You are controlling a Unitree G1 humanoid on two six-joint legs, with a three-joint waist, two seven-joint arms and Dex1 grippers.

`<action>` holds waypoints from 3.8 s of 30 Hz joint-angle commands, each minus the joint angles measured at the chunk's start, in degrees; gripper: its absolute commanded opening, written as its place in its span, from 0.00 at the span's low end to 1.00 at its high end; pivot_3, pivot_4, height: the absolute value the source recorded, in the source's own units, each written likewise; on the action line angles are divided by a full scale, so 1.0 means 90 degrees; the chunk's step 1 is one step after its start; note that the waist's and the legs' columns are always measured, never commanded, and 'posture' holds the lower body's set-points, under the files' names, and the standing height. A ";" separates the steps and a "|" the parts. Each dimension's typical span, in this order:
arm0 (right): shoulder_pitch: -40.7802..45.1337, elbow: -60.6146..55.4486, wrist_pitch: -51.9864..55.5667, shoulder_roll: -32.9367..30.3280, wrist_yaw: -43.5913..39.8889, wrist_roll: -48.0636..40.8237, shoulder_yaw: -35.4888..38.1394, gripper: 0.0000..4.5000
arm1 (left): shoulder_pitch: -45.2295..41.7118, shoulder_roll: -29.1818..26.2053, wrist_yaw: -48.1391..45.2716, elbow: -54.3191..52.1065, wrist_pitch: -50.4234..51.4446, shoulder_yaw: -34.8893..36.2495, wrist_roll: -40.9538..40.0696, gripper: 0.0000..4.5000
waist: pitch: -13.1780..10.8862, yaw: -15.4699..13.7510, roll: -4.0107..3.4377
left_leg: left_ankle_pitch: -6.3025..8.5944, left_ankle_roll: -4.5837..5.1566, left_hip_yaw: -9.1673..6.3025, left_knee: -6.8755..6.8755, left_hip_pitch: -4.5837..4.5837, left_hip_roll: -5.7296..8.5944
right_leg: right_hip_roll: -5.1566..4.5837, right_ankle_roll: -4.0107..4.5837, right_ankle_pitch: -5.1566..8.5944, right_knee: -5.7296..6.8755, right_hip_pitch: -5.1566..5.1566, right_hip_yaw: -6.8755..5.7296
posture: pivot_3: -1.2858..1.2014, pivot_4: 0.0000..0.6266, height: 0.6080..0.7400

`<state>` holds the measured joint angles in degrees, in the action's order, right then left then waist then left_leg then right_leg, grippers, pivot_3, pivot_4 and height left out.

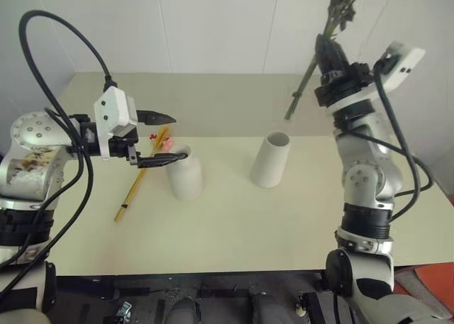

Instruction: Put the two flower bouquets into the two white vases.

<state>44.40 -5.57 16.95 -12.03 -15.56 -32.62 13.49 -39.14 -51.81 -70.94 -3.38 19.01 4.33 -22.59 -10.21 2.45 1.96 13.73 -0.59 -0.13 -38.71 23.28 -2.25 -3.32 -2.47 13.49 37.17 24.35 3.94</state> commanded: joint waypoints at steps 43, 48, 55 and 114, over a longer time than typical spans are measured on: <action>-0.2481 -0.2846 0.1917 -0.3755 -0.2484 -0.0956 0.0095 0.99 | 0.0619 -0.0166 0.3424 -0.0361 0.2796 -0.0107 0.1536 0.92 | -0.0002 -0.0054 0.0006 | 0.0000 0.0000 -0.0001 -0.0004 -0.0008 0.0003 | 0.0001 -0.0001 0.0003 -0.0009 -0.0009 0.0001 | 0.52 0.24 1.00; -0.1864 -0.3216 0.2327 -0.3948 -0.2341 -0.1271 -0.0047 0.99 | 0.0156 0.0271 0.3680 0.0187 0.4045 -0.0546 0.1577 0.92 | -0.0002 -0.0022 0.0008 | 0.0000 0.0000 -0.0003 -0.0005 -0.0008 0.0004 | 0.0002 -0.0001 0.0002 -0.0006 -0.0007 0.0003 | 0.52 0.24 1.00; -0.1604 -0.3449 0.2705 -0.4104 -0.2325 -0.1410 -0.0203 0.99 | -0.0494 0.0568 0.3641 0.1351 0.4377 -0.1270 0.1856 0.92 | -0.0001 -0.0044 0.0011 | 0.0000 0.0000 -0.0006 -0.0005 -0.0001 0.0010 | -0.0004 -0.0002 0.0003 -0.0010 -0.0007 0.0002 | 0.52 0.24 1.00; -0.3172 -0.4089 0.2716 -0.3812 -0.1709 -0.0772 0.0318 1.00 | -0.1803 0.2784 0.2037 0.2435 0.1975 0.2326 -0.3010 0.00 | 0.0003 -0.0189 0.0022 | 0.0000 0.0001 -0.0012 -0.0024 -0.0002 0.0023 | -0.0014 -0.0015 -0.0006 -0.0013 -0.0019 0.0000 | 0.52 0.24 1.00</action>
<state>15.90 -40.60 42.93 -46.53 -31.56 -39.56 14.34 -55.12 -26.45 -51.09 19.13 38.93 26.28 -50.61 -10.18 0.75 2.15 13.72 -0.59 -0.24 -38.92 23.27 -2.04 -3.44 -2.61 13.43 37.04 24.17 3.94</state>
